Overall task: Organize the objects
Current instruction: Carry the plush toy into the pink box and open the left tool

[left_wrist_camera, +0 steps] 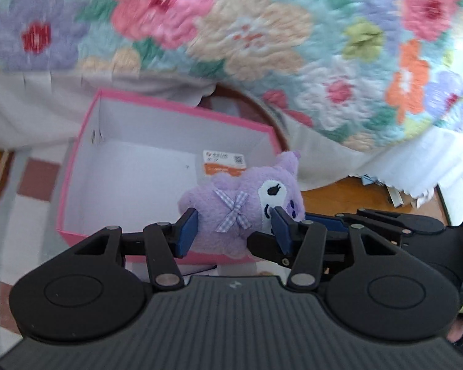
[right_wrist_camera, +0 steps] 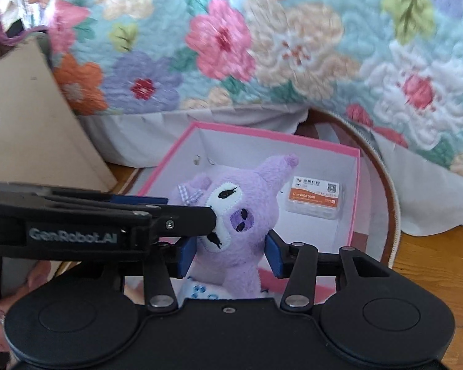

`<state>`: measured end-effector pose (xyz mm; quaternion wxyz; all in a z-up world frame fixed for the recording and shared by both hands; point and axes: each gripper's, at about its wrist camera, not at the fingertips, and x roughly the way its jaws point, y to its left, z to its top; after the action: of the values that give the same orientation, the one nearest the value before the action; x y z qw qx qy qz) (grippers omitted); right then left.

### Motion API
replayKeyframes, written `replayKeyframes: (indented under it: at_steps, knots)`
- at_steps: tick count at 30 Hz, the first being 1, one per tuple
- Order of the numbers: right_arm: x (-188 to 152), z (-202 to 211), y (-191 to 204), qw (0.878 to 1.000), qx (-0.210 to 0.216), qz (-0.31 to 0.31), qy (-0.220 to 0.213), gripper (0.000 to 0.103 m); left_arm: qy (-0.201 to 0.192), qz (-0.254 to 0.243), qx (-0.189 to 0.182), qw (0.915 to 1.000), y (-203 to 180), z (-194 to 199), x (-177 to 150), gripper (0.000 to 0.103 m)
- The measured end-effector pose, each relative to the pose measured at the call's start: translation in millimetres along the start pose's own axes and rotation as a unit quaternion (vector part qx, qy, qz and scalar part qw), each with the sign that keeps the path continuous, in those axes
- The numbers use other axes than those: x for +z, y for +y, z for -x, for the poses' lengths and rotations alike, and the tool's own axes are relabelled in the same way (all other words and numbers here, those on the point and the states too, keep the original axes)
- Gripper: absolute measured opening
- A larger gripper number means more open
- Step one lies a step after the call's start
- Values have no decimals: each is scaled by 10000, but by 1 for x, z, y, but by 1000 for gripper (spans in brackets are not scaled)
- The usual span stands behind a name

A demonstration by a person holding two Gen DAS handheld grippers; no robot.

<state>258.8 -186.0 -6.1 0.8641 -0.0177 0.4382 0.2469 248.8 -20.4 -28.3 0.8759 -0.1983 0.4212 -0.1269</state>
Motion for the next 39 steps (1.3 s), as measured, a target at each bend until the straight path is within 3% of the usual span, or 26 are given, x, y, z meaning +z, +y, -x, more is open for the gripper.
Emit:
replayKeyframes:
  at_steps: [6, 11, 18, 22, 27, 32, 34, 39]
  knots:
    - [7, -63, -24, 9986, -198, -82, 488, 52, 437, 361, 54, 9984, 22, -65, 9, 50]
    - [4, -105, -37, 9949, -339, -170, 938, 52, 926, 236, 181, 9953, 29, -106, 11, 50]
    - [3, -131, -46, 9920, -546, -180, 1120, 52, 1109, 327, 146, 9932, 39, -132, 14, 50]
    - [4, -140, -40, 9879, -917, 342, 1204, 52, 1131, 596, 43, 9918, 43, -143, 14, 50]
    - [3, -141, -35, 9812, -1334, 784, 1150, 52, 1037, 592, 235, 9926, 38, -147, 11, 51]
    - [-2, -118, -41, 9889, -1054, 584, 866, 53, 995, 531, 304, 9932, 35, -128, 10, 57]
    - [-6, -103, -41, 9917, -949, 532, 686, 60, 982, 517, 364, 9932, 34, -116, 10, 58]
    - [-10, -71, -32, 9918, -934, 828, 281, 62, 893, 423, 508, 9938, 27, -85, 12, 58]
